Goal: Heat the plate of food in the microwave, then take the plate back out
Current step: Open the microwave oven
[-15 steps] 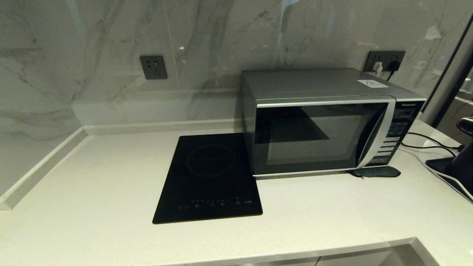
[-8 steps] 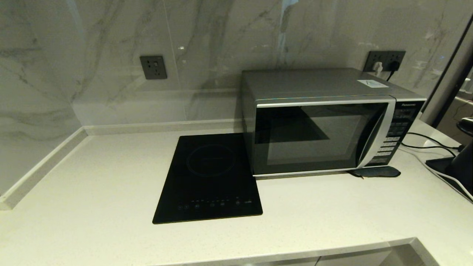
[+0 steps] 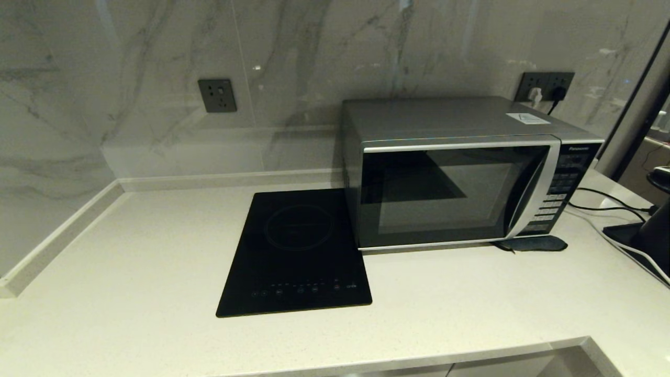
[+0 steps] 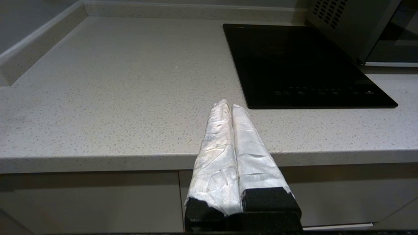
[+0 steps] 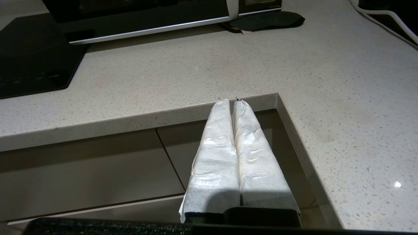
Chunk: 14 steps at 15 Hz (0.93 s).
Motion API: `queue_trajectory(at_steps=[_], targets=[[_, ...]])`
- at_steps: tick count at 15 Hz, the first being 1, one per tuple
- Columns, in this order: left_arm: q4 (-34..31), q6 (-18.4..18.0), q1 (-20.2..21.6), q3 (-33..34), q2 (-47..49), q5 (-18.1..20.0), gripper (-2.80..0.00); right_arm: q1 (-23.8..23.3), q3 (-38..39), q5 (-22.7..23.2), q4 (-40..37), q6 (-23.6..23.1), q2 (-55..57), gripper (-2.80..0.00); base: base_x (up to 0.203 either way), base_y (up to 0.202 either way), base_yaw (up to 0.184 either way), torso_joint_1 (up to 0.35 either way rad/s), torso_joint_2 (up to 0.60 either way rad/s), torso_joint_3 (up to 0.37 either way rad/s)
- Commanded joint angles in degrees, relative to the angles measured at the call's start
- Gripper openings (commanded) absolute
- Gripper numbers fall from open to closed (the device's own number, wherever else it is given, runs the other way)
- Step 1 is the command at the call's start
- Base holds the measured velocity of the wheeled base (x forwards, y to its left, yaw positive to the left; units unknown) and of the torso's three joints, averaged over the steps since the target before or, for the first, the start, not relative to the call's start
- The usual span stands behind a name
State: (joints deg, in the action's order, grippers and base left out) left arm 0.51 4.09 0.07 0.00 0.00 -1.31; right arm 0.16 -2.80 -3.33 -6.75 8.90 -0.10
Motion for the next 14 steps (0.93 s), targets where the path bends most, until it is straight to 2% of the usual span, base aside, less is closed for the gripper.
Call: queue_trajectory(at_steps=[1,14], targets=[[0.02,0.04,0.01,0.00,0.09,-0.01,-2.80,0.02,-0.01,-0.01,-0.02,0.07,0.10,-2.80,0.000,0.000,0.000,0.000,0.00,0.000],[0.02,0.04,0.01,0.00,0.09,-0.01,-2.80,0.02,-0.01,-0.01,-0.02,0.07,0.10,-2.80,0.000,0.000,0.000,0.000,0.00,0.000]])
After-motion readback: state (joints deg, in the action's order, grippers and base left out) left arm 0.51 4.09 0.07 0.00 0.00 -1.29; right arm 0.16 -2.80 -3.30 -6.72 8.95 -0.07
